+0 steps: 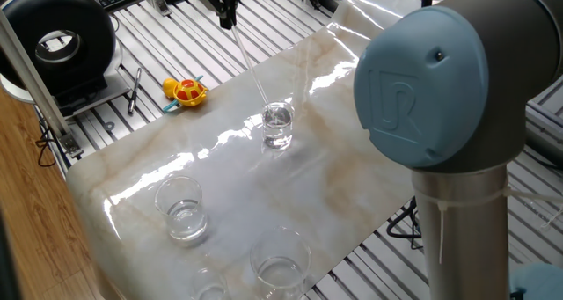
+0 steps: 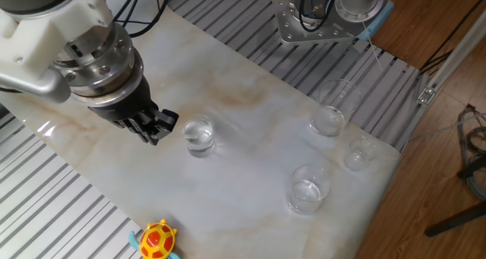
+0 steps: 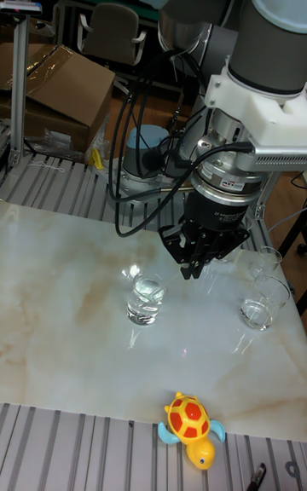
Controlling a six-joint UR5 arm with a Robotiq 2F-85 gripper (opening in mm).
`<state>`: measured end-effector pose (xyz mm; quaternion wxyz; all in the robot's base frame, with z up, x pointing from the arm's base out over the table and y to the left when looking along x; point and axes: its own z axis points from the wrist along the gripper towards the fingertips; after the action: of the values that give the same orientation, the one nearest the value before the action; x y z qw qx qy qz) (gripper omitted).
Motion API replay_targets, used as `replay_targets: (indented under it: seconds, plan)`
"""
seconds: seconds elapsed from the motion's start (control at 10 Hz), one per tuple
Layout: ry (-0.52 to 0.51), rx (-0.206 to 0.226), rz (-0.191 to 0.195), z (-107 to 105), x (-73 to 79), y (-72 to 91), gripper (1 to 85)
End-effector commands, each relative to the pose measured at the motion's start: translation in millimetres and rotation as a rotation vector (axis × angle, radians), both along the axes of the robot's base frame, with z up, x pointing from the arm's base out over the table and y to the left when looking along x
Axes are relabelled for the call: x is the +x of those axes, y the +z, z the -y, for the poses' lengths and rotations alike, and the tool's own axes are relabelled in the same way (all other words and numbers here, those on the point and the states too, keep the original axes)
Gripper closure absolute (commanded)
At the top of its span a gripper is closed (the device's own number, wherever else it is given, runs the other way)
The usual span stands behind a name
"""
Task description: Stir the beaker with a glass rod
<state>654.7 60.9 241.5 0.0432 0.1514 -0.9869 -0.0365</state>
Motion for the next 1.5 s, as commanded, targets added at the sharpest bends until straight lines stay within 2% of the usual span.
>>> replay_targets:
  seconds: [0.0, 1.0, 1.2, 1.4]
  plan:
    - [-0.004, 0.016, -0.003, -2.9, -2.2, 0.0, 84.7]
    - [0.005, 0.014, 0.003, -0.1, -2.3, -3.6, 84.3]
    - [0.013, 0.008, 0.004, 1.7, -1.9, -4.5, 80.0]
    - [0.020, 0.011, 0.003, 1.5, -2.5, -4.7, 70.7]
